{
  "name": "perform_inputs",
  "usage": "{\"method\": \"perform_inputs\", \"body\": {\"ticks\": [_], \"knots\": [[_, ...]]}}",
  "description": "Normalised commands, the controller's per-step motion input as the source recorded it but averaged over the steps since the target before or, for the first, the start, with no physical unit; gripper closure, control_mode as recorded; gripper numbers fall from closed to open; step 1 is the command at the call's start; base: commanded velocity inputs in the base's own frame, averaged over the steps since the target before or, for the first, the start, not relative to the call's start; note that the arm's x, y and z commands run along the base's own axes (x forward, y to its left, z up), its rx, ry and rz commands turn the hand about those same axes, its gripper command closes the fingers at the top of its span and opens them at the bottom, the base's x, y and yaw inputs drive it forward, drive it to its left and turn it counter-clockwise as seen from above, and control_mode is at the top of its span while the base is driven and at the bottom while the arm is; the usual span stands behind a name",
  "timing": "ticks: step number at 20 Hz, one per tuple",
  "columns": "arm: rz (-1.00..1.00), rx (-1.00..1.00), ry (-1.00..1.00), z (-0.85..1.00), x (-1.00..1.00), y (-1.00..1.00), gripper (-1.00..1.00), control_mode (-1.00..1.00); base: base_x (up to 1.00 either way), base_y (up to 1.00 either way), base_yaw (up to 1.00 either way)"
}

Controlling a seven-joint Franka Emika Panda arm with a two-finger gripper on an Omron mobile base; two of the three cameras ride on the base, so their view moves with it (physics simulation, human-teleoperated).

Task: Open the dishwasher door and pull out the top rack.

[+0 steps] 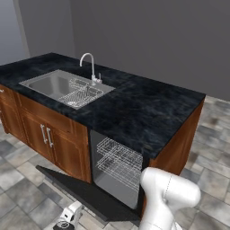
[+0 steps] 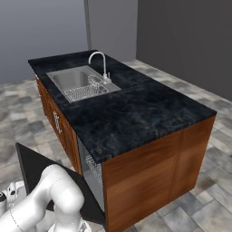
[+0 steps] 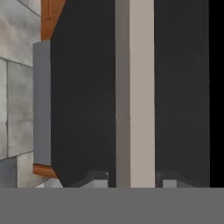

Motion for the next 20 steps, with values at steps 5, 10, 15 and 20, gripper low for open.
{"method": "perform_inputs", "body": {"ticks": [5, 10, 15, 20], "knots": [[0.00, 0.00, 0.13, -0.56, -0.31, 0.52, 1.00, -1.00, 0.00, 0.00, 0.00], [0.00, 0.00, 0.09, -0.34, -0.35, 0.48, -1.00, -1.00, 0.00, 0.00, 0.00], [0.00, 0.00, -0.04, 0.01, -0.55, 0.30, -1.00, -1.00, 0.00, 0.00, 0.00], [0.00, -0.01, -0.34, 0.29, -0.83, 0.17, -1.00, -1.00, 0.00, 0.00, 0.00]]}}
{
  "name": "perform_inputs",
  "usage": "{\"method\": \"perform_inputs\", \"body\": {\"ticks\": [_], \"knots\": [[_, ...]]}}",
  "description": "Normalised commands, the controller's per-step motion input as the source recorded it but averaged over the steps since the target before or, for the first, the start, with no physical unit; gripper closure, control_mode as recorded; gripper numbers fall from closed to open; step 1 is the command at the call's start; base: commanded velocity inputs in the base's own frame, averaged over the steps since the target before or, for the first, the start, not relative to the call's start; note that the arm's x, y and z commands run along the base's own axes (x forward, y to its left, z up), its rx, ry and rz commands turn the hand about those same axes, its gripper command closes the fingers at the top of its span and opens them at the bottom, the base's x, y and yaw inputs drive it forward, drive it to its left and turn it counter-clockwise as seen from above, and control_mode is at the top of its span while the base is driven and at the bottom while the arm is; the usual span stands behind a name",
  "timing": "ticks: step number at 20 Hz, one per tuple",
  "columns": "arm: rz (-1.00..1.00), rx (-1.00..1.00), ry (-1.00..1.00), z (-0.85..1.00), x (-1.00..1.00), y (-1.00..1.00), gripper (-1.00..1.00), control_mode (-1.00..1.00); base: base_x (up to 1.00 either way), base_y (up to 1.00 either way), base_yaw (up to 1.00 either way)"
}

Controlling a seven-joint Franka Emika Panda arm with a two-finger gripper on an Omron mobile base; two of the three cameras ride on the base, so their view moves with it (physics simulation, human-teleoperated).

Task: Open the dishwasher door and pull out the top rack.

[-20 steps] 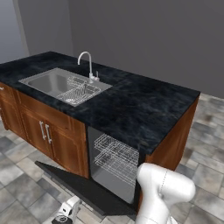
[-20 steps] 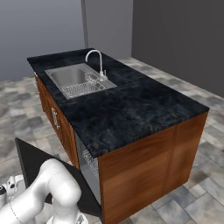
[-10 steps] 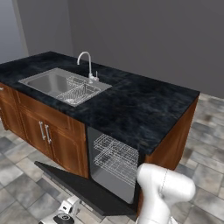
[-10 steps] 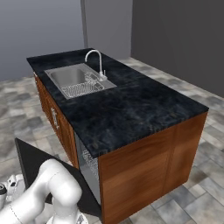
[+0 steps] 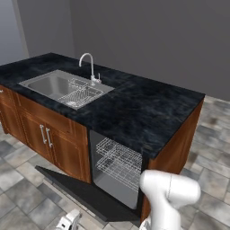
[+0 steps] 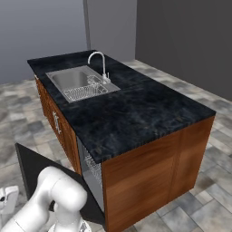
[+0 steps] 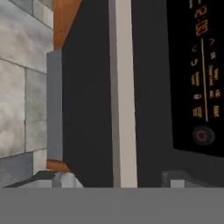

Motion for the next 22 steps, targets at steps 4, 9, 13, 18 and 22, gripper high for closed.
{"method": "perform_inputs", "body": {"ticks": [4, 9, 13, 18, 22], "knots": [[0.00, -0.08, -0.51, 0.33, -0.93, 0.26, -1.00, -1.00, 0.00, 0.00, 0.00], [0.00, -0.06, -0.51, 0.56, -0.86, 0.22, -1.00, -1.00, 0.00, 0.00, 0.00], [0.00, 0.00, -0.37, 0.97, -0.45, 0.10, -1.00, -1.00, 0.00, 0.00, 0.00], [0.00, 0.07, -0.07, 1.00, -0.05, 0.07, -1.00, -1.00, 0.00, 0.00, 0.00], [0.00, 0.12, 0.03, 1.00, 0.00, 0.07, -1.00, -1.00, 0.00, 0.00, 0.00]]}}
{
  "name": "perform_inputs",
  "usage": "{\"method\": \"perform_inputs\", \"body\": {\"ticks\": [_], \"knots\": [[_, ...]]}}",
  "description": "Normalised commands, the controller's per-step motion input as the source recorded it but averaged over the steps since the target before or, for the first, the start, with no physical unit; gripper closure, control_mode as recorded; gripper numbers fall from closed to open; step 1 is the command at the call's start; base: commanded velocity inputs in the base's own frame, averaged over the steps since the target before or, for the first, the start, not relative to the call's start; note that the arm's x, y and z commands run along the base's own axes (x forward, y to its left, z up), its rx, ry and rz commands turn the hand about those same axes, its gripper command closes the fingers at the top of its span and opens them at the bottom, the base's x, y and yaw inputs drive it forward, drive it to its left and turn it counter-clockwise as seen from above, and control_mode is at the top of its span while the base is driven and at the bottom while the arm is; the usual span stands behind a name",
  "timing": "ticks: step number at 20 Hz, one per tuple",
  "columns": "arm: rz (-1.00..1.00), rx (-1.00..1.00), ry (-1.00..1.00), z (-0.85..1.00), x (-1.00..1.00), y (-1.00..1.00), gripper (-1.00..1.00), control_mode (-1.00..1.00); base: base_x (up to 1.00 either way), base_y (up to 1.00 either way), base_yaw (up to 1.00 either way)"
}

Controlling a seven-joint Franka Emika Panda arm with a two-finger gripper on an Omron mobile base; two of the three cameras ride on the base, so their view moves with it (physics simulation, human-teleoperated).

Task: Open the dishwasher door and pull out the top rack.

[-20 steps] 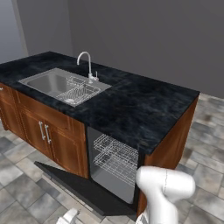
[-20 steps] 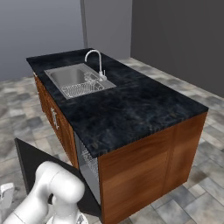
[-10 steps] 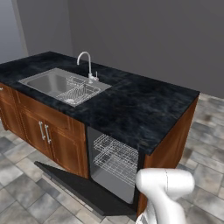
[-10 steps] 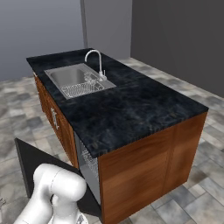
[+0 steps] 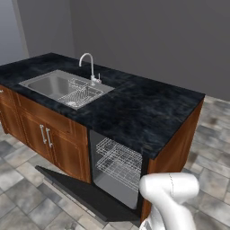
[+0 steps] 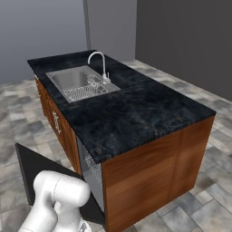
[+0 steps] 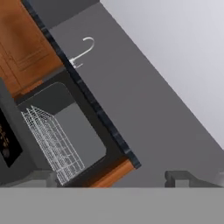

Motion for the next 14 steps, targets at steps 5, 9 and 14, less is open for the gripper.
{"method": "perform_inputs", "body": {"ticks": [5, 9, 14], "knots": [[-0.01, 0.12, 0.16, 1.00, 0.00, 0.01, -1.00, -1.00, 0.00, 0.00, 0.00], [-0.03, 0.11, 0.23, 1.00, 0.01, 0.00, -1.00, -1.00, 0.00, 0.00, 0.00], [-0.01, 0.10, 0.28, 0.97, 0.13, 0.00, -1.00, -1.00, 0.00, 0.00, 0.00]]}}
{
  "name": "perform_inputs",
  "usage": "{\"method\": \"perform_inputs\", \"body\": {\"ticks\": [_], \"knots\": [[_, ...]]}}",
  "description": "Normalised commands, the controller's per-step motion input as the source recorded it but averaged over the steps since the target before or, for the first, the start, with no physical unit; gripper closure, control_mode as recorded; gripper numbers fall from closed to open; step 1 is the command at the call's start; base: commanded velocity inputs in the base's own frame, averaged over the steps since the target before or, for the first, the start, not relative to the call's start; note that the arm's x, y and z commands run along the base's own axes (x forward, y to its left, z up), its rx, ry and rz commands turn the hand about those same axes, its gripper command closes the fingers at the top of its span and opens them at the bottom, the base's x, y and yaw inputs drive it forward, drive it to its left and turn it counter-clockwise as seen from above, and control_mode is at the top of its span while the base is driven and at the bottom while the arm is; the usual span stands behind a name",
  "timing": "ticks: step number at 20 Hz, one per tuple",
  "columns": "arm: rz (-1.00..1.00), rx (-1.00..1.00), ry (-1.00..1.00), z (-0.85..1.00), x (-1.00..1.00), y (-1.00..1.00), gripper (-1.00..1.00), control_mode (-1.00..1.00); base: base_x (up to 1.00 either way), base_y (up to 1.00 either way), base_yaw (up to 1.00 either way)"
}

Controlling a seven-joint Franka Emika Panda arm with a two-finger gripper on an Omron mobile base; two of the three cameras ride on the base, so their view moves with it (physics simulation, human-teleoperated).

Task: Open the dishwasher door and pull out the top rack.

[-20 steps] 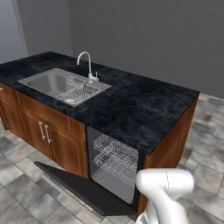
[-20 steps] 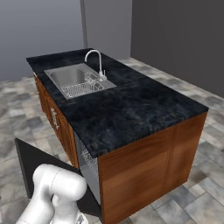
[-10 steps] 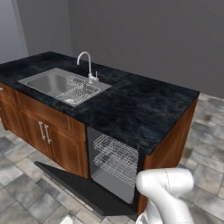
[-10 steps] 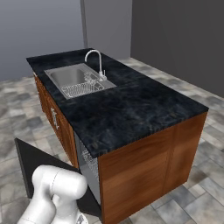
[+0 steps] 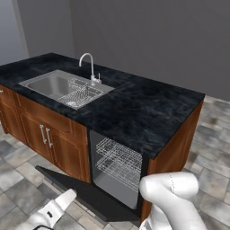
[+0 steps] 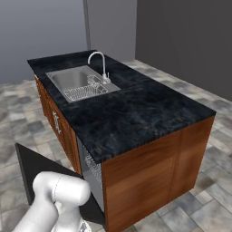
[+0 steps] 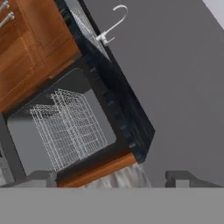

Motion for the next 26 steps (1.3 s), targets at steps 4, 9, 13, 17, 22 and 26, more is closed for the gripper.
{"method": "perform_inputs", "body": {"ticks": [4, 9, 13, 17, 22, 26], "knots": [[0.00, 0.07, 0.29, 0.74, 0.20, 0.00, -1.00, -1.00, 0.00, 0.00, 0.00], [0.00, 0.03, 0.26, 0.48, 0.27, -0.02, -1.00, -1.00, 0.00, 0.00, 0.00], [0.00, 0.02, 0.25, 0.18, 0.41, -0.15, -1.00, -1.00, 0.00, 0.00, 0.00], [0.00, 0.00, 0.24, 0.00, 0.47, -0.20, -1.00, -1.00, 0.00, 0.00, 0.00], [0.00, 0.00, 0.22, -0.01, 0.53, -0.22, -1.00, -1.00, 0.00, 0.00, 0.00], [0.00, 0.00, 0.16, -0.08, 0.60, -0.25, -1.00, -1.00, 0.00, 0.00, 0.00]]}}
